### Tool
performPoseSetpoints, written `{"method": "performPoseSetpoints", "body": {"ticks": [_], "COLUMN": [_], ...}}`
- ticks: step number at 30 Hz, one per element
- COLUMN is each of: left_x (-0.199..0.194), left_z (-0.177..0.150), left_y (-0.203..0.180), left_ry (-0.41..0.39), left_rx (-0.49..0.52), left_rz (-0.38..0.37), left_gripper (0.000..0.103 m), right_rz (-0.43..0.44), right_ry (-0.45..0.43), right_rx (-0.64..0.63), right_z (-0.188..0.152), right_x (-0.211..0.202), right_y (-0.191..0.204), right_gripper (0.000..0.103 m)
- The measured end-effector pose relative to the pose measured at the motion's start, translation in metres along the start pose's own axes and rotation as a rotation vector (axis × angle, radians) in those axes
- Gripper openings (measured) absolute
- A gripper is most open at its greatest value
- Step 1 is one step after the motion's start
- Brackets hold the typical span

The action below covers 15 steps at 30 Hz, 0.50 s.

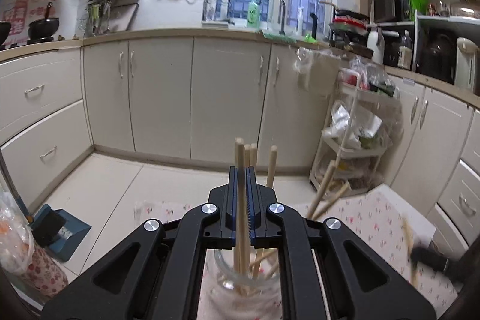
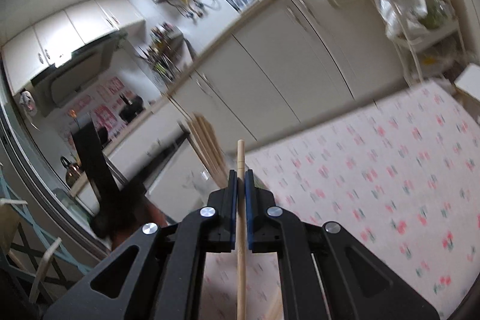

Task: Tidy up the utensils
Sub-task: 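Lower the left gripper's stick into the glass jar and open it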

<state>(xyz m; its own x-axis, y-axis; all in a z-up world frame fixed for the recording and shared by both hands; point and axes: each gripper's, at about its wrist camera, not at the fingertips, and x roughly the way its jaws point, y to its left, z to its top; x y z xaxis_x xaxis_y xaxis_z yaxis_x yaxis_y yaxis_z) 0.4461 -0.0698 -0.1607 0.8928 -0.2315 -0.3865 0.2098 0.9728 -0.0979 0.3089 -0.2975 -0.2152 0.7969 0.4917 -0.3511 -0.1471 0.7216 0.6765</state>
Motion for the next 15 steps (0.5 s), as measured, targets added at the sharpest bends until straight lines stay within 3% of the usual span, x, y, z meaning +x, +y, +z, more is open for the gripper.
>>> {"method": "performPoseSetpoints", "body": {"ticks": [2,4,6,15], "left_x": [-0.006,-0.014,-0.026,-0.05], "left_z": [-0.004,-0.007,-0.011,-0.046], "left_y": [0.006,0.013,0.024,0.067], "left_ry": [0.002,-0.001,-0.018,0.002], "left_rx": [-0.009,-0.024,-0.057,-0.198], "left_rz": [0.003,0.007,0.022,0.063], "left_gripper": [0.009,0.031,0.044,0.049], "right_rz": [0.022,0.039,0.056,0.034], "right_ry": [-0.039,-0.088,-0.131,-0.358], "right_rx": [-0.013,-0.044,-0.071,-0.212], "right_z": [0.01,0.02,0.028,0.063], "right_x": [0.007,0.014,0.018,0.059], "right_y": [0.011,0.026,0.038,0.09], "right_gripper": [0.006,0.006,0.006,0.006]}}
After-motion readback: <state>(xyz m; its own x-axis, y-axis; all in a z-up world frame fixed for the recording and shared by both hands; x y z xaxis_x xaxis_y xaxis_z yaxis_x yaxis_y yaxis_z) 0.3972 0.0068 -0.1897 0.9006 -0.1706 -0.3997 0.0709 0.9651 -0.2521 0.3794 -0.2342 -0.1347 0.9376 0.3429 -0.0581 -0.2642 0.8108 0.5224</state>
